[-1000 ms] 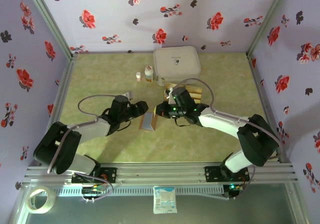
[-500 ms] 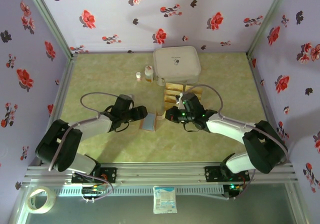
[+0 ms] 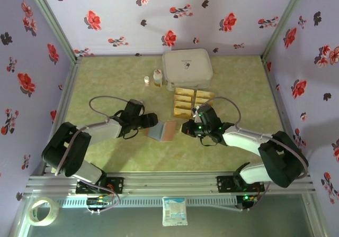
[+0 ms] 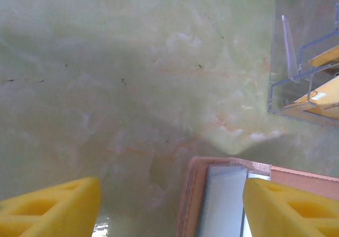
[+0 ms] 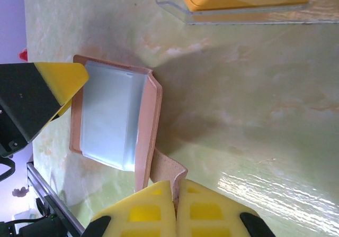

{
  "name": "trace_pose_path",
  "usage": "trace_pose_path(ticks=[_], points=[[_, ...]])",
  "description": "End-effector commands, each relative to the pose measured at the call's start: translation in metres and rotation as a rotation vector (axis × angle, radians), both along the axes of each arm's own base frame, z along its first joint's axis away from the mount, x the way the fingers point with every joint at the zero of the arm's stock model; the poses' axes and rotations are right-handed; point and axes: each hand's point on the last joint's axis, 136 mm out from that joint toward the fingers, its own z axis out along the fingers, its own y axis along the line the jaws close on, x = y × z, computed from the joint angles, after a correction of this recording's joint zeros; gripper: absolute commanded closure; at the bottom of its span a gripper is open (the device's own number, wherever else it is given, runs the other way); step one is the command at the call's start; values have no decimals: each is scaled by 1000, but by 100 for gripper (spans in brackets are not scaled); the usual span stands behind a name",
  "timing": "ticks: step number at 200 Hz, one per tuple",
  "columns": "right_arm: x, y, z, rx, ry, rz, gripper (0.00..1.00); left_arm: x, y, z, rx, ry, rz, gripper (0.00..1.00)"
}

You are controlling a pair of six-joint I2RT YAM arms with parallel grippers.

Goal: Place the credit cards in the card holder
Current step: Open the card holder at the center of the table.

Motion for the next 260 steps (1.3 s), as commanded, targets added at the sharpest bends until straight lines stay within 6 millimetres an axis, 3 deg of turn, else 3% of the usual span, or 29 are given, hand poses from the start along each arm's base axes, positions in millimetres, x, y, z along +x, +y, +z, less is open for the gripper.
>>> trace_pose_path(ticks=[1, 54, 95, 113, 124, 137, 158, 210, 233, 260], points=[[3, -6, -1, -14, -29, -5, 100, -1, -7, -2, 16, 8, -43, 29], [6, -3, -14, -21, -9, 0, 100, -4, -13, -8, -5, 25, -61, 35], [7, -9, -30, -47, 14, -20, 100, -9, -16, -9, -46, 23, -63, 49], [7, -12, -34, -56, 19, -29, 100, -11, -16, -7, -67, 19, -61, 61], [7, -14, -34, -59, 22, -34, 93, -13, -16, -5, -77, 18, -60, 69], [6, -17, -33, -63, 25, -41, 75, -14, -15, -3, -83, 14, -55, 76], [3, -21, -24, -66, 15, -49, 63, -15, -15, 3, -98, 7, -48, 81], [1, -33, 25, -68, -68, -95, 61, -13, -17, 12, -120, -5, -37, 84], [-1, -21, 41, -50, -96, -76, 62, -13, -18, 12, -121, -4, -38, 84], [-2, 8, 43, -52, -112, -20, 63, -13, -18, 11, -123, -5, -34, 84]])
